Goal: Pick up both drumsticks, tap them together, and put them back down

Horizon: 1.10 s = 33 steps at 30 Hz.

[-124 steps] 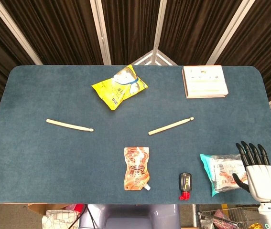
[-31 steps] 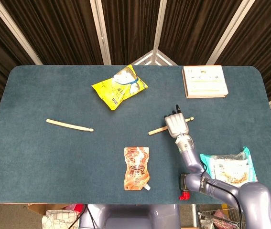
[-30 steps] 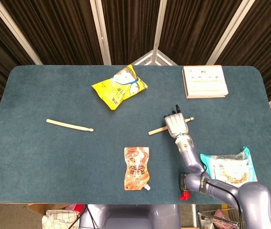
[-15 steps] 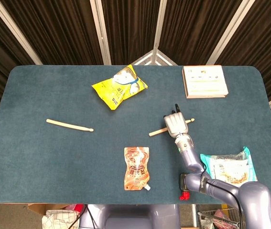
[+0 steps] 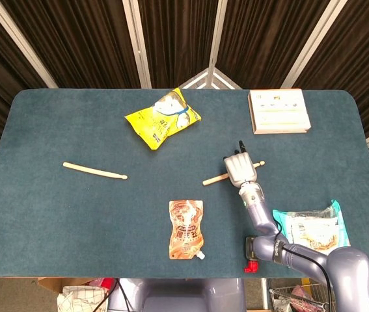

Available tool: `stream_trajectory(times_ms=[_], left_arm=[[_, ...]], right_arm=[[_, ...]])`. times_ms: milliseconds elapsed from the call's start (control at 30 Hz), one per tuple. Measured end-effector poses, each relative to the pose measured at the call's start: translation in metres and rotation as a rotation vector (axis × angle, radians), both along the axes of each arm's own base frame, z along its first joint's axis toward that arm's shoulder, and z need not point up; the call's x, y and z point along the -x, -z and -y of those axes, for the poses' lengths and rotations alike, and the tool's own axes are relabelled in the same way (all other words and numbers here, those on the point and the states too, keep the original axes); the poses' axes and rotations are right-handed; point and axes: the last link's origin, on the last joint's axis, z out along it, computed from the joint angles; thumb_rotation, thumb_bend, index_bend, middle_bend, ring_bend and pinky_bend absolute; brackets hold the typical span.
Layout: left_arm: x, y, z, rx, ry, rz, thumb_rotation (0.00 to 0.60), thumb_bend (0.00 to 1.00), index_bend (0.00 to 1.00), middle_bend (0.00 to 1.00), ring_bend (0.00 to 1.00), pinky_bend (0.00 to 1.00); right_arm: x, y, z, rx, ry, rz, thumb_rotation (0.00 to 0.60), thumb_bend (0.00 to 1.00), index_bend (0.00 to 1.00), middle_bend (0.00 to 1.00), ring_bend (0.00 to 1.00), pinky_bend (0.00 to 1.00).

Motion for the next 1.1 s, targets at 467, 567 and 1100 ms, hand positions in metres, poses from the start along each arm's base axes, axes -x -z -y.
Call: stream_trajectory(times_ms=[467,567,1100], left_arm=[[0.0002,0.0009,-0.0011,0.002,-0.003,-0.004,0.6,0.36,0.06,0.0,0.0,0.0],[0.0003,0.0013,-0.001,0.003,-0.005,-0.006,0.6,0.36,0.06,0.0,0.0,0.0],[0.0004,0.0022,-0.0018,0.007,-0.006,-0.007,0.6,0.36,0.06,0.0,0.0,0.0]], right_arm=[[0.0007,0.0043,0.0009,-0.009,-0.001,-0.016,0.6,0.33,0.49,0.54,0.29,0.0],[0.0011,0.0052,0.0009,-0.01,0.0,-0.017,0.6,0.34,0.49,0.54,0.29,0.0],[0.0039,0.0061,0.0003,-0.011,0.002,-0.013,0.6,0.36,0.57,0.57,0.31,0.0]])
